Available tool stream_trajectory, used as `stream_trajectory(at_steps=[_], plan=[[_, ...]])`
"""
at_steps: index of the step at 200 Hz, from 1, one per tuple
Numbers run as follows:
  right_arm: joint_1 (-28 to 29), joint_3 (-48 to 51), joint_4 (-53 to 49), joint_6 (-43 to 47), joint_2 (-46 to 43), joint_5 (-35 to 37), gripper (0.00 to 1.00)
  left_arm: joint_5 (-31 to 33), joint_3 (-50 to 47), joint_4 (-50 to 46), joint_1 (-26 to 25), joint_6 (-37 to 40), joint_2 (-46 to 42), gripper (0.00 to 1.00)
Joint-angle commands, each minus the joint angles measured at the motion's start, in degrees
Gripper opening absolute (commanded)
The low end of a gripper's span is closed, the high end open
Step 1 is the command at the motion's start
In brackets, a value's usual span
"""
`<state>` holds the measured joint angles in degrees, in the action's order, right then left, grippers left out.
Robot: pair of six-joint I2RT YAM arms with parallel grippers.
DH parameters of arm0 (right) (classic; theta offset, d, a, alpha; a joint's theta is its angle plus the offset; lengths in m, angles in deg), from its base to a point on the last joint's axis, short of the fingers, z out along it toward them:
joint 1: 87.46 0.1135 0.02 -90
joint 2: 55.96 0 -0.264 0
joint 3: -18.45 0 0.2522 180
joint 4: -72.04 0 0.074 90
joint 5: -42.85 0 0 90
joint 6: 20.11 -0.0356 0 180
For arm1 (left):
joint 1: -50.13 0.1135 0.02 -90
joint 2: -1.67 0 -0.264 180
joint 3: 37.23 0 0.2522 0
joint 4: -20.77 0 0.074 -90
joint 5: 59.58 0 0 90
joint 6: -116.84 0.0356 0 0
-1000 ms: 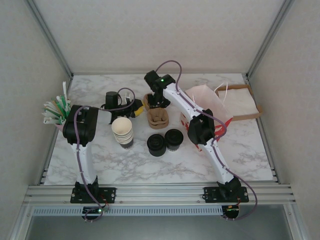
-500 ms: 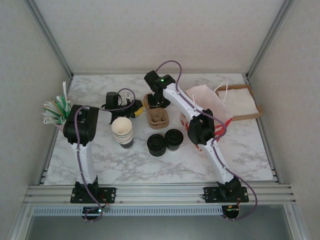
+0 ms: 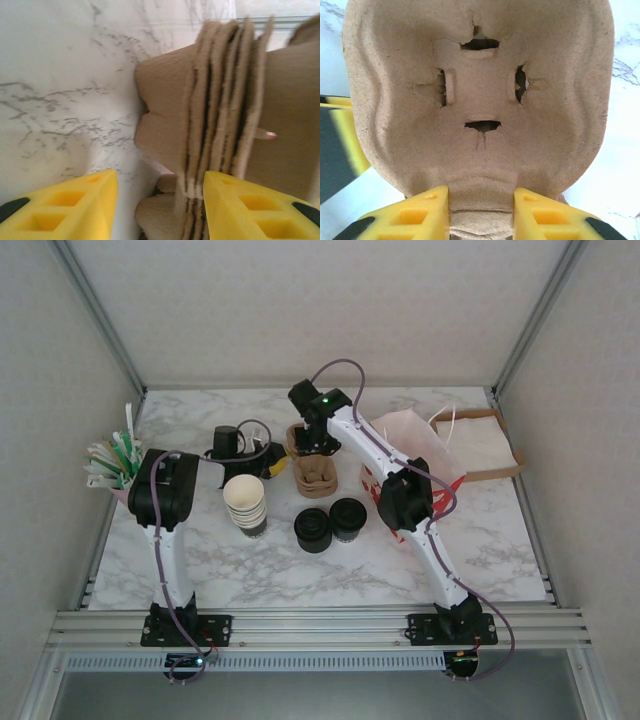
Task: Pack the takeout coffee
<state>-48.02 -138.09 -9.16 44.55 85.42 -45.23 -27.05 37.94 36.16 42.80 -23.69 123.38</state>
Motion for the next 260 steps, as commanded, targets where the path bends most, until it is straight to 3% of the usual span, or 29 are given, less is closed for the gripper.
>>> stream_trajectory(at_steps=[1, 146, 212, 260], plan=[[0.81, 0.53, 1.16, -0.59, -3.48, 1.38, 0.32, 0.8, 0.93, -1.81, -0.66, 1.4, 1.3, 0.48], [3.03, 0.55, 2.57, 1.78, -14.17, 0.08, 0.32, 1.2, 3.93, -4.98, 0.01, 2.0, -3.74, 0.52], [6.91, 3.66, 4.01, 4.3, -24.15, -1.96, 0.32, 4.04, 6.44, -11.26, 0.06, 3.46, -9.87, 0.76], [7.76, 13.05, 9.99, 4.44, -35.92, -9.38, 0.32, 7.29, 6.36, -15.94, 0.05, 4.59, -15.95, 0.97]])
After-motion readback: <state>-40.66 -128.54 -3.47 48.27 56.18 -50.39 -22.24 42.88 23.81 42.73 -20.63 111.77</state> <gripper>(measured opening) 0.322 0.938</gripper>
